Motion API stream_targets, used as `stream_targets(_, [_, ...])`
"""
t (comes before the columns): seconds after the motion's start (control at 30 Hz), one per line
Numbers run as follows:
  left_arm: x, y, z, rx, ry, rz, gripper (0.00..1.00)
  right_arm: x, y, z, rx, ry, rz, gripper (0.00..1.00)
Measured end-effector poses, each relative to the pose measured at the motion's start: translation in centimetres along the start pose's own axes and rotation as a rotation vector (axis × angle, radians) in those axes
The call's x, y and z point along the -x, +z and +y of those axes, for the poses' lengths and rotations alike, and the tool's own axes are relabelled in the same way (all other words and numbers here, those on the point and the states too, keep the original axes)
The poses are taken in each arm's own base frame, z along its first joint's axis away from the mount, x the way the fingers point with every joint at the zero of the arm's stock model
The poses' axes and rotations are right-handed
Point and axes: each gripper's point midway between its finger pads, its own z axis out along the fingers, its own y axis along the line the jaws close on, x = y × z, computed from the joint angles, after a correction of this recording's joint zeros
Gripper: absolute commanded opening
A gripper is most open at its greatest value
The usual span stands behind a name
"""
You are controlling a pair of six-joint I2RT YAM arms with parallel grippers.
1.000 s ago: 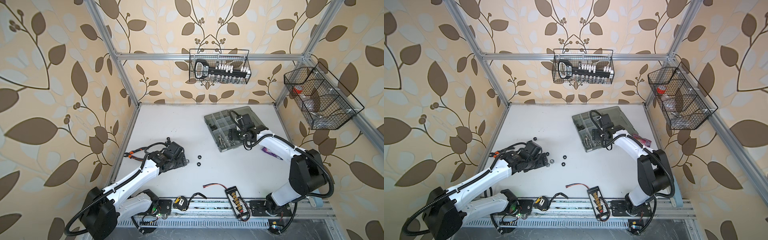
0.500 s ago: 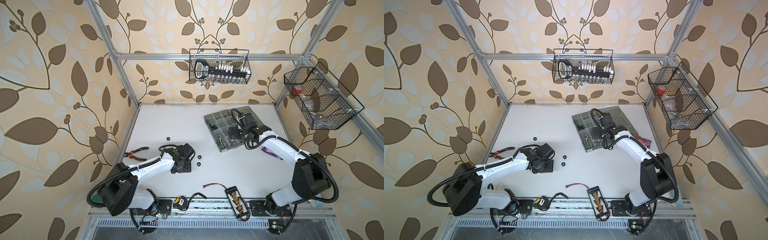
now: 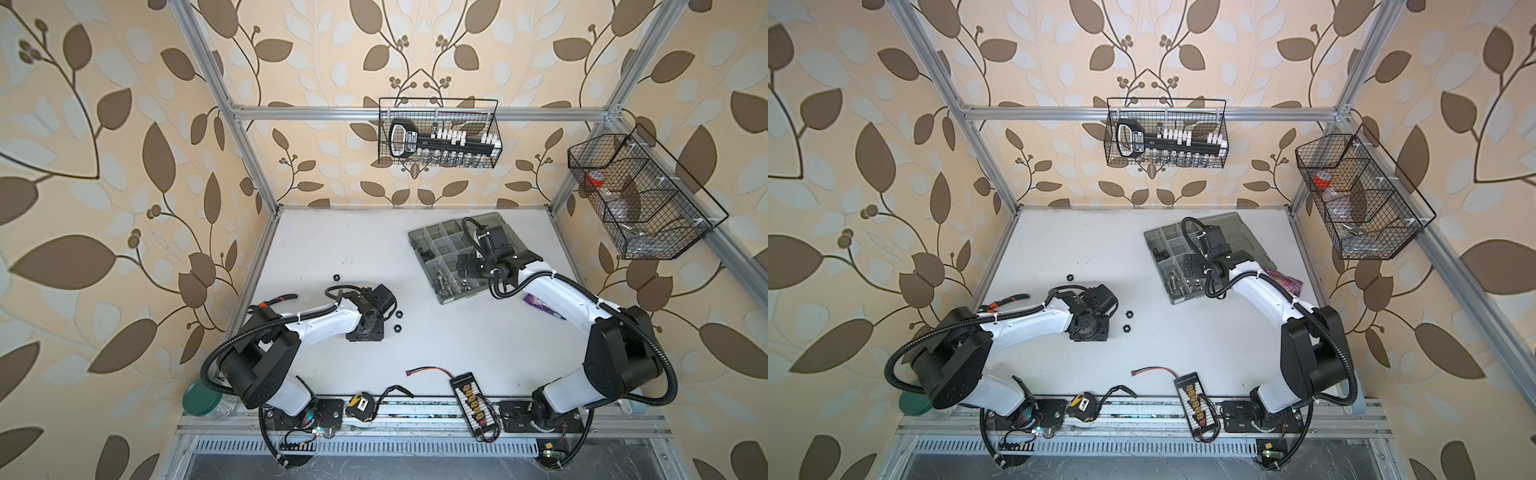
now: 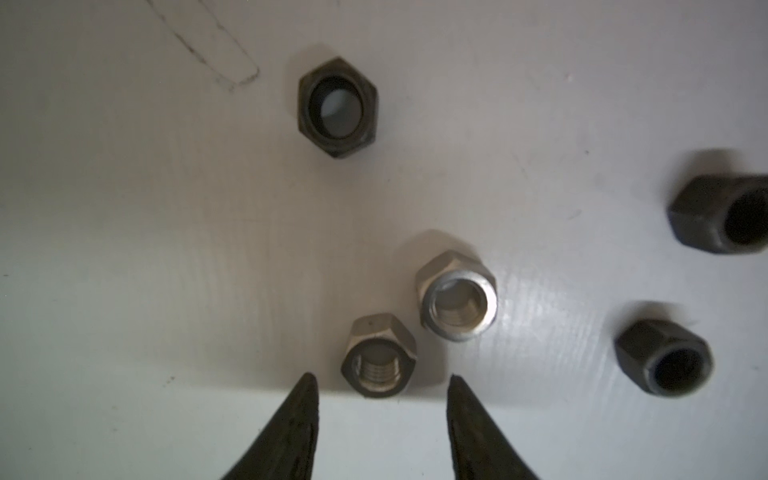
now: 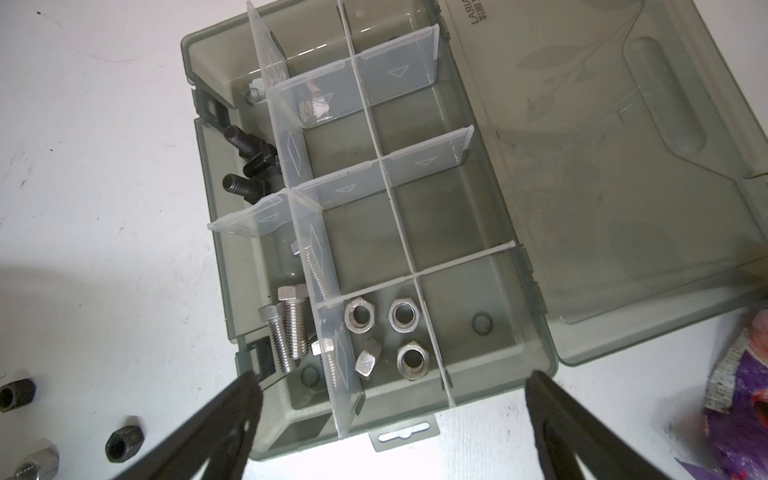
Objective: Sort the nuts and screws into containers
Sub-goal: 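Lower the left gripper and close it on a silver nut, then carry the silver nut with the left gripper to the box while the right moves aside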
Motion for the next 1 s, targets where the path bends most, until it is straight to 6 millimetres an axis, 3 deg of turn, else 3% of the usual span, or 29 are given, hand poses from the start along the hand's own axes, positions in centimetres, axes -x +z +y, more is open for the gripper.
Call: stream_targets(1.0, [0.83,0.54,-0.12,0.021,0.008,-0.026,0.27,0.00,0.00,-0.04,-0.003,0.000,-0.001,1.00])
